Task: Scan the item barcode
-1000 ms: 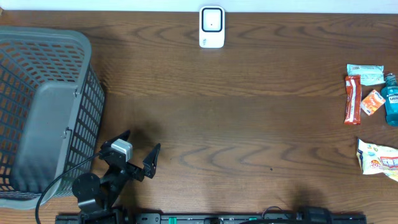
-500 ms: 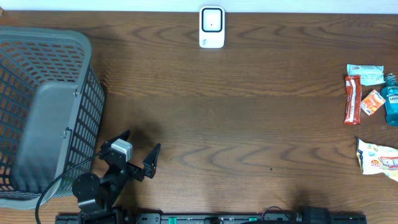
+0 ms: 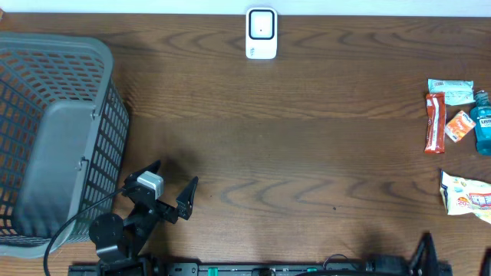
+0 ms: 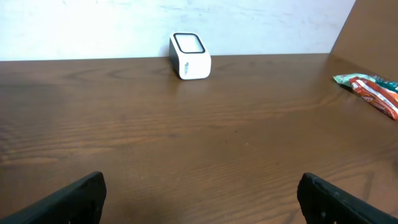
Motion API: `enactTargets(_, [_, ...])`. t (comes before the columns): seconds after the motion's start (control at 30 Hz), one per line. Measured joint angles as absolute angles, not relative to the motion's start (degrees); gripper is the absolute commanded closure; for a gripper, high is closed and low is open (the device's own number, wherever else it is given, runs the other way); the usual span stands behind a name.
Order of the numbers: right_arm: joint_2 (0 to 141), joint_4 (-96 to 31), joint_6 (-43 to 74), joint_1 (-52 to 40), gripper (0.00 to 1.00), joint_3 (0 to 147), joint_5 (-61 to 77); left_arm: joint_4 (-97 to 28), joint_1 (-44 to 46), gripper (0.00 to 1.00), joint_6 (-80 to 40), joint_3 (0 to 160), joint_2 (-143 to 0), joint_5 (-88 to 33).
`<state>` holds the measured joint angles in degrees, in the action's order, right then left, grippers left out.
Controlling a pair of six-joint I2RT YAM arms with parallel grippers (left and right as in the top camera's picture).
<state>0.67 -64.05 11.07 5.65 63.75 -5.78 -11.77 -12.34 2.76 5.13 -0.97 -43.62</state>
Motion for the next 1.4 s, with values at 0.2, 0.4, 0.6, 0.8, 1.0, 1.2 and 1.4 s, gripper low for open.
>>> enactTargets(0.2, [0.67, -58.57, 11.18, 5.65, 0.01, 56.25, -5.78, -11.79, -12.32, 0.02, 2.76, 5.13, -0.97, -43.62])
enactTargets(0.4, [0.6, -49.21, 12.01, 5.65, 0.01, 48.8, -5.78, -11.77, -12.34, 0.02, 2.76, 5.13, -0.97, -43.62])
enactTargets(0.6, [0.62, -40.51, 15.2, 5.65, 0.01, 39.79, -5.78, -11.79, -12.34, 0.02, 2.76, 5.13, -0.97, -43.62])
enactTargets(0.8, [0.62, -32.18, 17.12, 5.65, 0.01, 29.95, -5.78, -11.79, -12.34, 0.02, 2.76, 5.13, -0.97, -43.62])
enactTargets(1.0, [0.62, -18.74, 18.31, 5.65, 0.01, 18.87, -5.76, -11.79, -12.34, 0.02, 2.76, 5.13, -0.97, -43.62])
enactTargets(1.2, [0.62, -2.74, 25.41, 5.65, 0.01, 6.63, -5.76, -11.77, -12.34, 0.02, 2.76, 5.13, -0.97, -43.59])
enactTargets(1.4, [0.69, 0.67, 31.24, 5.65, 0.01, 0.34, -6.46, -11.77, -12.34, 0.02, 2.76, 5.13, -0.97, -43.62])
